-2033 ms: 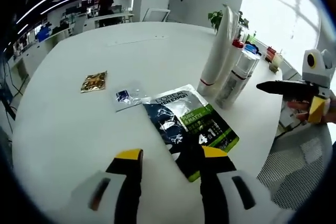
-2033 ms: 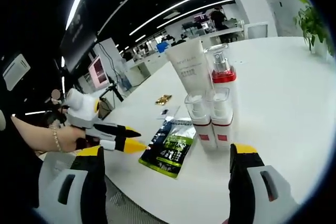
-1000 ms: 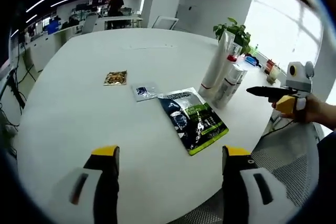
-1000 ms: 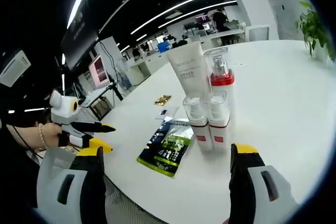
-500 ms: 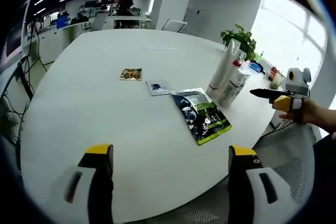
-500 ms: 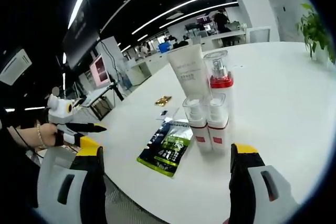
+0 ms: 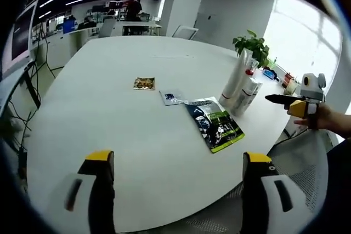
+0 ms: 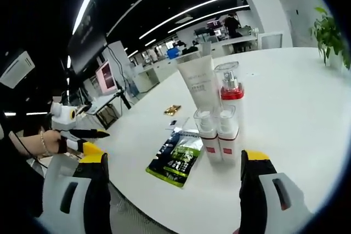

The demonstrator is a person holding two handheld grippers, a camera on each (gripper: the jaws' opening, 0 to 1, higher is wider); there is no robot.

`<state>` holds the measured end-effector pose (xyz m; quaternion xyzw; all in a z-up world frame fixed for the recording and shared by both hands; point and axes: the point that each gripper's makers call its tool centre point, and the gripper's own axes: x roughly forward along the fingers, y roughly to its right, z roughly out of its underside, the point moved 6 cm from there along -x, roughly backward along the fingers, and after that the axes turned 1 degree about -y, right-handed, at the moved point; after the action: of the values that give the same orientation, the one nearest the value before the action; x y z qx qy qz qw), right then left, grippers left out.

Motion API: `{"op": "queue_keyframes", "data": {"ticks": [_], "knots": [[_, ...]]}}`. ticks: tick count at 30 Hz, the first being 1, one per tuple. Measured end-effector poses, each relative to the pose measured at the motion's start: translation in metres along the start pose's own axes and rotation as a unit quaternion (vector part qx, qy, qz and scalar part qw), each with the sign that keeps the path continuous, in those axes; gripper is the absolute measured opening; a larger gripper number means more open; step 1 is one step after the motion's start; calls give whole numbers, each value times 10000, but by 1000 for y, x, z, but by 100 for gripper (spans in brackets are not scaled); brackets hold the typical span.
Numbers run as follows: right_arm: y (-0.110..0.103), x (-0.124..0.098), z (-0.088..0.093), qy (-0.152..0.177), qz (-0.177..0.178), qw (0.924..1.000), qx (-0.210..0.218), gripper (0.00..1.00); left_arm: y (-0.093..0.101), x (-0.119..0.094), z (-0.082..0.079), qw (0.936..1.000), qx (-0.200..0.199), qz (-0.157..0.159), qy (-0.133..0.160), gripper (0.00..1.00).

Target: Arrange the skincare products in the storage area until every visible bottle or jar stands upright without overlapping.

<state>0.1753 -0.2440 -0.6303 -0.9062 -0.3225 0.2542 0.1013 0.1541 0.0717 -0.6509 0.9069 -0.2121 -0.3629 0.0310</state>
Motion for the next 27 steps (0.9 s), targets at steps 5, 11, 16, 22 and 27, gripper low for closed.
{"op": "queue_keyframes", "data": {"ticks": [5,11,16,22,27], "knots": [[-1,0,1,8,-7,10000,-78,100,0,-4,-2,10000,-38,-13,47,93],[0,1,2,0,32,9999,-106,100,-1,-6,-3,9999,-11,-77,72,91],[2,1,2,8,37,10000,-70,100,-2,-6,-4,9999,-18,-110,25,91],[2,1,2,-1,46,10000,-66,100,0,-6,-4,9999,1,-116,13,91],[1,2,3,-37,29,10000,-63,100,0,-2,-7,9999,-2,-135,-6,91]]}}
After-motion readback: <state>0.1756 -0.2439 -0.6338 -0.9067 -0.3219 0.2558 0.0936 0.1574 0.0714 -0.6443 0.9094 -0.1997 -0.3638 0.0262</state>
